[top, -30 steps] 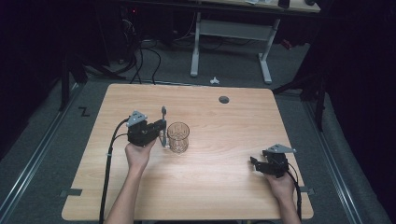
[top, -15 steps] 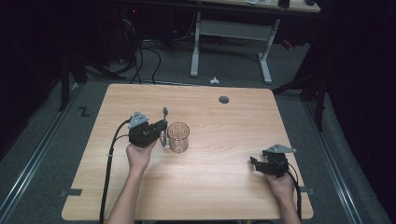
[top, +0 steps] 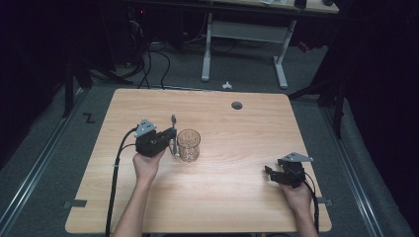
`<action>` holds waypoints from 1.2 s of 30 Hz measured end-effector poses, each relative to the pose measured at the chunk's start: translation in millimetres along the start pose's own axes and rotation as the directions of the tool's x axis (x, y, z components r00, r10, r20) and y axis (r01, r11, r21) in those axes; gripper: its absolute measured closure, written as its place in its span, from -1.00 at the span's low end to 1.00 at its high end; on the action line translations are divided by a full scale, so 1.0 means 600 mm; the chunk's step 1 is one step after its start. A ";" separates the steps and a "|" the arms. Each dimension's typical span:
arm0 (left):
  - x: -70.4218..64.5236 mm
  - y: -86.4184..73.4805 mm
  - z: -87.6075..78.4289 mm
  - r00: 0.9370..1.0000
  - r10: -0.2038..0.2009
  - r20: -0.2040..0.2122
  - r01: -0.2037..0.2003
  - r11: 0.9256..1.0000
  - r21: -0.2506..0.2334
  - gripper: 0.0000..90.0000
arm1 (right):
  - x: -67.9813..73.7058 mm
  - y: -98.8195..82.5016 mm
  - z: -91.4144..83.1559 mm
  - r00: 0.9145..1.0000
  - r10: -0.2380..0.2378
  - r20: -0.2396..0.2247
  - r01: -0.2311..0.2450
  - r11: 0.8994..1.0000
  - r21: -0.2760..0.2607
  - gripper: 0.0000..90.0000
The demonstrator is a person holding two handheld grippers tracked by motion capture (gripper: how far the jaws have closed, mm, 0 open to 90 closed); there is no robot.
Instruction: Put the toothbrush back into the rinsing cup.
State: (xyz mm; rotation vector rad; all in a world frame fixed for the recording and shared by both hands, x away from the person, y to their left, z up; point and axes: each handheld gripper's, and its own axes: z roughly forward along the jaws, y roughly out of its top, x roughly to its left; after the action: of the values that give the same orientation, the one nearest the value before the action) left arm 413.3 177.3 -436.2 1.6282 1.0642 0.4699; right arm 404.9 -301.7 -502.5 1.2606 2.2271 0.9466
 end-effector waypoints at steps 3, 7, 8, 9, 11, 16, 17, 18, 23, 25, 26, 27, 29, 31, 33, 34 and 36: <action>0.002 -0.002 -0.002 1.000 -0.007 0.001 0.007 1.000 -0.002 0.76 | 0.000 0.000 0.000 1.000 -0.001 0.000 0.001 1.000 -0.001 -0.23; 0.002 -0.003 -0.001 1.000 -0.007 0.002 0.007 1.000 0.005 0.75 | 0.000 0.000 0.000 1.000 -0.001 0.000 0.001 1.000 -0.001 -0.23; 0.002 -0.004 -0.001 1.000 -0.008 0.002 0.008 1.000 0.007 0.75 | 0.000 0.000 0.000 1.000 -0.001 0.000 0.001 1.000 -0.001 -0.23; 0.002 -0.005 0.000 1.000 -0.010 0.002 0.010 1.000 0.008 0.75 | 0.000 0.000 0.000 1.000 -0.001 0.000 0.001 1.000 -0.001 -0.23; 0.003 -0.006 0.000 1.000 -0.013 0.001 0.013 1.000 0.012 0.74 | 0.000 0.000 0.000 1.000 -0.001 0.000 0.001 1.000 -0.002 -0.23; 0.003 -0.008 0.000 1.000 -0.013 -0.006 0.013 1.000 0.021 0.72 | 0.000 0.000 0.000 1.000 -0.001 0.000 0.001 1.000 -0.002 -0.23; 0.003 -0.008 -0.001 1.000 -0.013 -0.007 0.013 1.000 0.022 0.72 | 0.000 0.000 0.000 1.000 -0.001 0.000 0.001 1.000 -0.002 -0.23; 0.004 -0.009 -0.001 1.000 -0.015 -0.008 0.015 1.000 0.021 0.71 | 0.000 0.000 0.000 1.000 -0.001 0.000 0.001 1.000 -0.001 -0.23; 0.004 -0.010 -0.002 1.000 -0.015 -0.015 0.015 0.999 0.033 0.64 | 0.000 0.000 0.000 1.000 0.000 0.000 0.000 1.000 -0.001 -0.23; 0.004 -0.009 -0.003 1.000 -0.016 -0.019 0.017 0.999 0.034 0.57 | 0.000 0.000 0.000 1.000 -0.001 0.000 0.001 1.000 -0.002 -0.23; 0.003 -0.009 -0.003 1.000 -0.016 -0.021 0.017 0.999 0.035 0.54 | 0.000 0.000 0.000 1.000 0.000 0.000 0.000 1.000 -0.001 -0.23; 0.003 -0.008 -0.004 1.000 -0.015 -0.023 0.016 0.999 0.036 0.52 | 0.000 0.000 0.000 1.000 0.000 0.000 0.000 1.000 -0.001 -0.23; 0.003 -0.008 -0.005 0.999 -0.015 -0.029 0.016 0.999 0.041 0.48 | 0.000 0.000 0.000 1.000 -0.001 0.000 0.001 1.000 -0.002 -0.23; 0.003 -0.008 -0.007 0.999 -0.013 -0.037 0.015 0.999 0.045 0.43 | 0.000 0.000 0.000 1.000 0.000 0.000 0.000 1.000 -0.001 -0.23; 0.001 -0.007 -0.008 0.999 -0.009 -0.046 0.011 0.999 0.047 0.37 | 0.000 0.000 0.000 1.000 0.000 0.000 0.000 1.000 -0.001 -0.23; 0.001 -0.007 -0.009 0.999 -0.007 -0.049 0.009 0.999 0.048 0.36 | 0.000 0.000 0.000 1.000 0.000 0.000 0.000 1.000 -0.002 -0.23; 0.000 -0.006 -0.011 0.998 0.002 -0.056 0.001 0.999 0.051 0.33 | 0.000 0.000 0.000 1.000 0.000 -0.001 0.000 1.000 -0.001 -0.23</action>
State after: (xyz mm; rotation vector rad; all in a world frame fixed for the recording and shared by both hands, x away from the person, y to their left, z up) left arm 406.6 181.0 -437.2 1.6682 1.1255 0.4942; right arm 404.9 -301.7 -502.6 1.2597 2.2272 0.9476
